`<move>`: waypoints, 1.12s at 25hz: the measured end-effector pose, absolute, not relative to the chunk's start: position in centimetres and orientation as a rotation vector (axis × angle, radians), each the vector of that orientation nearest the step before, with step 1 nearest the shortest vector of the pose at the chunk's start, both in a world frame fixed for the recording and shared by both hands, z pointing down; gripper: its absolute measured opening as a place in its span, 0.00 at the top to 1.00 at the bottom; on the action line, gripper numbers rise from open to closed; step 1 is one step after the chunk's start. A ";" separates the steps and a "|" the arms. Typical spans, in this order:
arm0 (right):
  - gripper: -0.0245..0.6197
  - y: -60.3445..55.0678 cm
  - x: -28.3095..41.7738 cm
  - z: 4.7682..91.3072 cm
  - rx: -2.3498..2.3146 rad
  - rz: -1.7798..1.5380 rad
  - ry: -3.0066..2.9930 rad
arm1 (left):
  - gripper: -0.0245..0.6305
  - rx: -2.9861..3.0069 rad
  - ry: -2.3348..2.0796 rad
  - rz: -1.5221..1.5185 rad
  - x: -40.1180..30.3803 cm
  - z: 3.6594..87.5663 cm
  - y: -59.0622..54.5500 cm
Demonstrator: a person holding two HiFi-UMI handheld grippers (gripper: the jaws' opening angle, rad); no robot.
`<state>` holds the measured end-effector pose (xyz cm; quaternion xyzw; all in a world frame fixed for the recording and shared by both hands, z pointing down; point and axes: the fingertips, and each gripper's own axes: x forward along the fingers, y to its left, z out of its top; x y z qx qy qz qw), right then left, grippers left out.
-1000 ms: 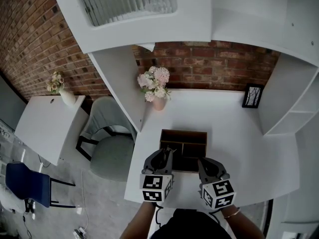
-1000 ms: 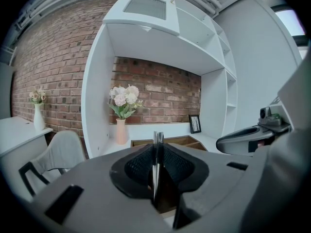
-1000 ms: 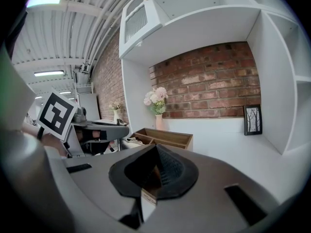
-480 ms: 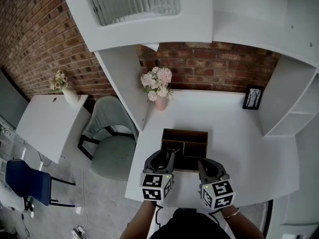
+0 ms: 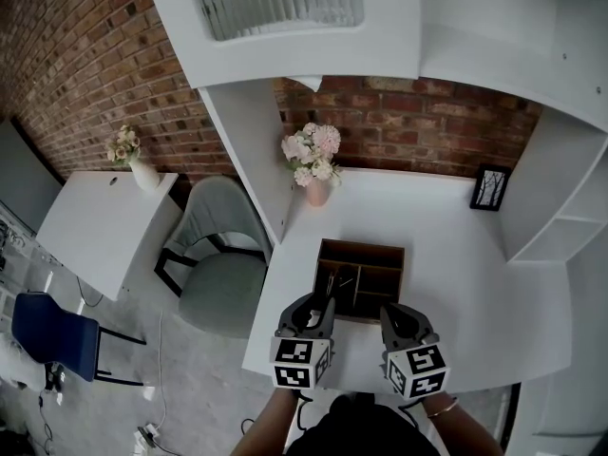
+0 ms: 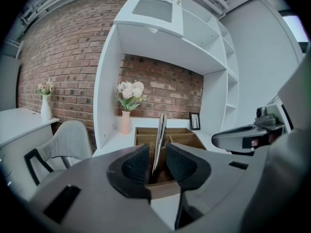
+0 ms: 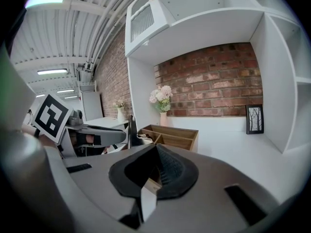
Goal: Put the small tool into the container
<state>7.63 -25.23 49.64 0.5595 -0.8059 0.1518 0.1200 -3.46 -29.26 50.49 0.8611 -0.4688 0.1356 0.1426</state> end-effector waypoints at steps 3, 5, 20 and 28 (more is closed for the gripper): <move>0.96 -25.0 7.3 49.6 1.624 0.441 -2.360 | 0.80 2.477 -1.356 0.392 -3.8 50.5 -28.6; 0.96 -24.7 7.2 49.6 1.619 0.438 -2.364 | 0.81 2.473 -1.363 0.393 -4.0 50.6 -28.1; 0.96 -22.4 6.6 48.2 1.618 0.384 -2.391 | 0.93 2.490 -1.426 0.365 -5.2 49.2 -24.7; 0.96 -20.9 6.6 47.1 1.638 0.344 -2.410 | 0.95 2.498 -1.436 0.319 -5.6 48.4 -22.8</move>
